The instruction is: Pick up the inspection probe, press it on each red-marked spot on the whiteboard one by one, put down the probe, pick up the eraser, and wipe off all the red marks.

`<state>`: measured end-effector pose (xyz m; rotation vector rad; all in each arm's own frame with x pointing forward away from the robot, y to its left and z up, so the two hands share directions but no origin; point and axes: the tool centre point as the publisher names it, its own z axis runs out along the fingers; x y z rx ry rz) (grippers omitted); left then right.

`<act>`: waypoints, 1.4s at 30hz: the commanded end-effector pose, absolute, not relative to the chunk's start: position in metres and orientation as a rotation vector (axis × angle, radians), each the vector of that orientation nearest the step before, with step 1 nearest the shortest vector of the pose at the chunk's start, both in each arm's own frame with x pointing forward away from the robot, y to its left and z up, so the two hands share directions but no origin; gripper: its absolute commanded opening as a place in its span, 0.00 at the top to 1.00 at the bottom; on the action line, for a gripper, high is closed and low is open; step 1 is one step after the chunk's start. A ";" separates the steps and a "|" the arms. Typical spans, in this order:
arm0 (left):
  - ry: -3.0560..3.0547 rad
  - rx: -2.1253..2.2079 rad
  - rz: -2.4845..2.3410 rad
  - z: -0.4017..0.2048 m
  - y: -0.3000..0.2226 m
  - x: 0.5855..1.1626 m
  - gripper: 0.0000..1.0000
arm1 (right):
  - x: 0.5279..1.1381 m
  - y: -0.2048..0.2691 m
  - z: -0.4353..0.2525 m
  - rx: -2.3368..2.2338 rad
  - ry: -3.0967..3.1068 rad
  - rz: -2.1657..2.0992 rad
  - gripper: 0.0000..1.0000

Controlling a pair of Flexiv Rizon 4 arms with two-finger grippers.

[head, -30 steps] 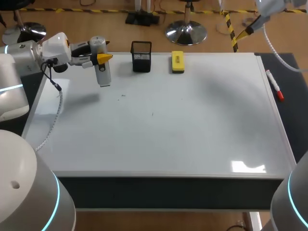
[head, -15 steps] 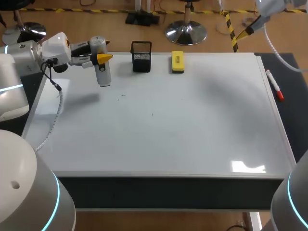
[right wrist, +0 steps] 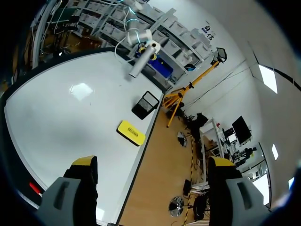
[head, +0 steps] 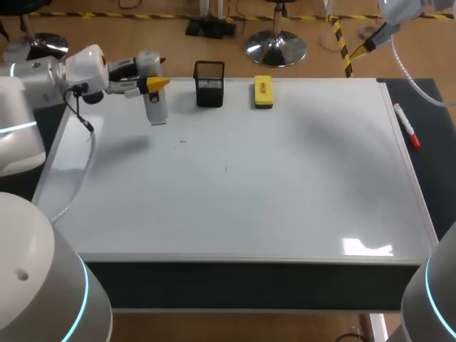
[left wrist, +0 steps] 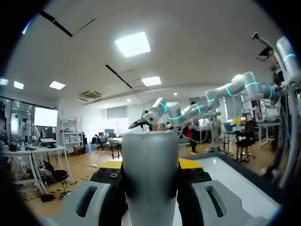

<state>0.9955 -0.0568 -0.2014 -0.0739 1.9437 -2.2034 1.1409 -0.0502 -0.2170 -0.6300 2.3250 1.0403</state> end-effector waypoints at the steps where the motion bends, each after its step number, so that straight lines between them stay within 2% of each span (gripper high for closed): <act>1: 1.956 -0.004 -2.218 -0.190 -0.069 1.017 1.00 | 1.141 -0.051 -0.216 -0.635 2.329 1.037 0.00; 23: 1.948 0.367 -2.294 -0.116 -0.133 1.069 1.00 | 1.141 -0.051 -0.216 -0.635 2.329 1.037 0.00; 42: 1.994 0.362 -2.333 -0.132 -0.176 1.092 1.00 | 1.141 -0.051 -0.216 -0.635 2.329 1.037 0.00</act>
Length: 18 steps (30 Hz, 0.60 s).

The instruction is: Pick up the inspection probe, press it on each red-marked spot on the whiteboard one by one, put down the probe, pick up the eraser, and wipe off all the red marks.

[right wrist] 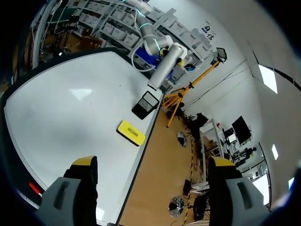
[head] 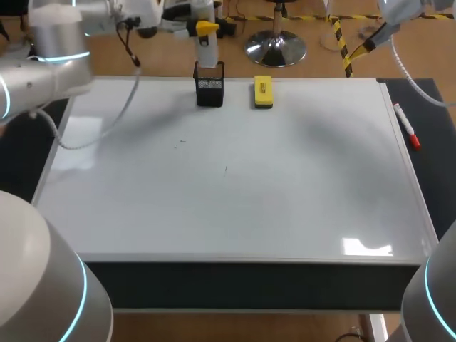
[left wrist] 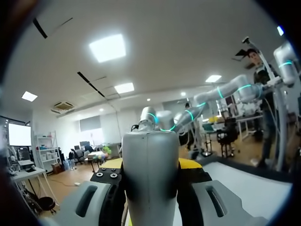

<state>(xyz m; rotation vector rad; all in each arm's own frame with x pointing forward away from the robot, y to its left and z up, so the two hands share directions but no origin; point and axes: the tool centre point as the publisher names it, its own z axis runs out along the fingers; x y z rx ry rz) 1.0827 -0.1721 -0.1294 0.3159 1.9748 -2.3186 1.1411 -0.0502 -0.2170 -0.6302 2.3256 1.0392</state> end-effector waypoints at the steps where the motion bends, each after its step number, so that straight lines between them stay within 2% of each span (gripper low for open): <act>1: 1.998 0.357 -2.335 -0.134 -0.177 1.094 1.00 | 1.141 -0.051 -0.216 -0.635 2.329 1.037 0.00; 18: 2.059 0.306 -2.333 -0.162 -0.187 1.113 1.00 | 1.141 -0.051 -0.216 -0.635 2.329 1.037 0.00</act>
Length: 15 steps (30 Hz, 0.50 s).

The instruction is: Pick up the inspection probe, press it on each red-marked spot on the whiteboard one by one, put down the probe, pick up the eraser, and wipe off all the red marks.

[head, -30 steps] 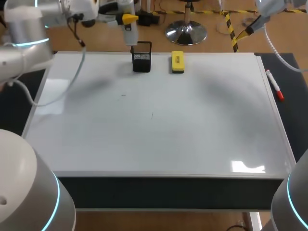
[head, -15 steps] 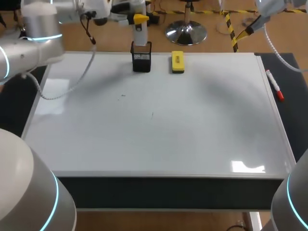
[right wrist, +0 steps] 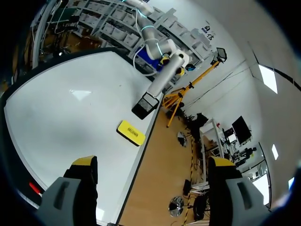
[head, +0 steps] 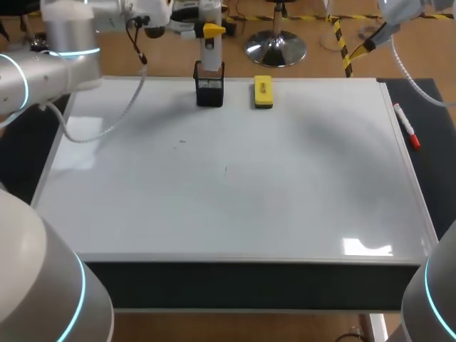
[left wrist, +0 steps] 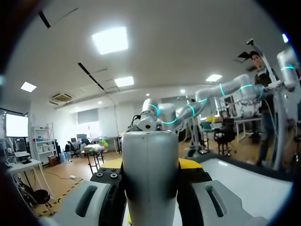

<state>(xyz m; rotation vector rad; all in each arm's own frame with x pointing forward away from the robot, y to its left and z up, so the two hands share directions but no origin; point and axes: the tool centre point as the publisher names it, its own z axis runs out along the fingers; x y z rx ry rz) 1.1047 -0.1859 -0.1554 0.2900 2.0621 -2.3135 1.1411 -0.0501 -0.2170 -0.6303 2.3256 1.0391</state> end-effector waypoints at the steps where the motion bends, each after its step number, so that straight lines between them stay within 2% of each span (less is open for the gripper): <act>1: 2.061 0.303 -2.331 -0.163 -0.187 1.115 1.00 | 1.141 -0.051 -0.216 -0.635 2.329 1.037 0.00; 15: 2.069 0.262 -2.337 -0.178 -0.184 1.126 1.00 | 1.141 -0.051 -0.216 -0.635 2.329 1.037 0.00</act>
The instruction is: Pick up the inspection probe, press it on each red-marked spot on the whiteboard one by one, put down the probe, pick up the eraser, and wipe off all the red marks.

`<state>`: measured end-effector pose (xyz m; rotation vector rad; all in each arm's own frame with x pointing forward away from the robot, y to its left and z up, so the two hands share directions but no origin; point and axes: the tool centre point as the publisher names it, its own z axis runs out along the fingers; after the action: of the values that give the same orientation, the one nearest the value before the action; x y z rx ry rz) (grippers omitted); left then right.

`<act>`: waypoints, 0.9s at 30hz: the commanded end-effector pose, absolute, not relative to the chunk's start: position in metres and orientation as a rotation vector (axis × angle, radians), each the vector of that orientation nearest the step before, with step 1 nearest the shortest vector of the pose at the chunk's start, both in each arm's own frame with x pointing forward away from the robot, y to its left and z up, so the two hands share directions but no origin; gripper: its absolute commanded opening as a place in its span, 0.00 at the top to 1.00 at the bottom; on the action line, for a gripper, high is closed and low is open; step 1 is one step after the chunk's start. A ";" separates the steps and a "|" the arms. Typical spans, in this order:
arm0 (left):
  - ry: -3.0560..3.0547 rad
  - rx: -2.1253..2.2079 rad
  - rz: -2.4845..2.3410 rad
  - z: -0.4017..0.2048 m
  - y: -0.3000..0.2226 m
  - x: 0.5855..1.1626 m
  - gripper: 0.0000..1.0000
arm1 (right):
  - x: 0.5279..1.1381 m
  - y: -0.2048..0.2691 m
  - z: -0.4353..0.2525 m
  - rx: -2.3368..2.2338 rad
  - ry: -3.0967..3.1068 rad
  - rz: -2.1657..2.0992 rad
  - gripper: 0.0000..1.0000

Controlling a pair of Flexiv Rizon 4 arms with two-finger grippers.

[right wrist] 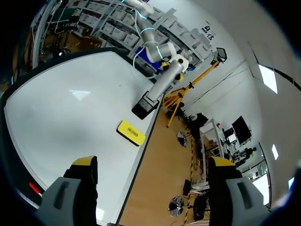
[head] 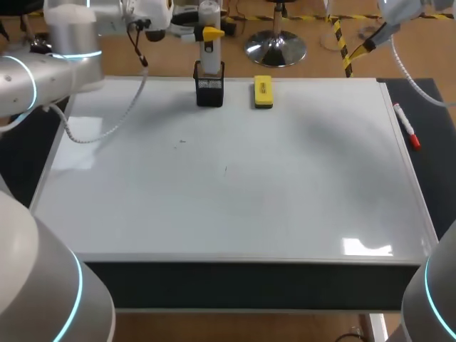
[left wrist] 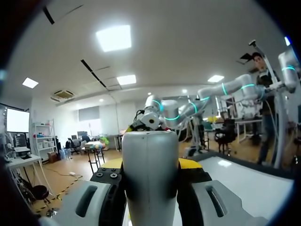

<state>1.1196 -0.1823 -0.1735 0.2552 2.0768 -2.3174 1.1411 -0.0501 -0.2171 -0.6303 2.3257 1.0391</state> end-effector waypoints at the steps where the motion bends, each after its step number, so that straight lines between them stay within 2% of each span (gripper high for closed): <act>1: 2.071 0.258 -2.339 -0.180 -0.185 1.127 1.00 | 1.141 -0.051 -0.216 -0.635 2.329 1.037 0.00; 27: 2.069 0.132 -2.368 -0.219 -0.181 1.137 1.00 | 1.141 -0.051 -0.216 -0.635 2.329 1.037 0.00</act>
<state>1.1347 -0.1802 -0.2143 0.1299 2.0792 -2.3582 1.1412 -0.0500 -0.2171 -0.6303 2.3256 1.0391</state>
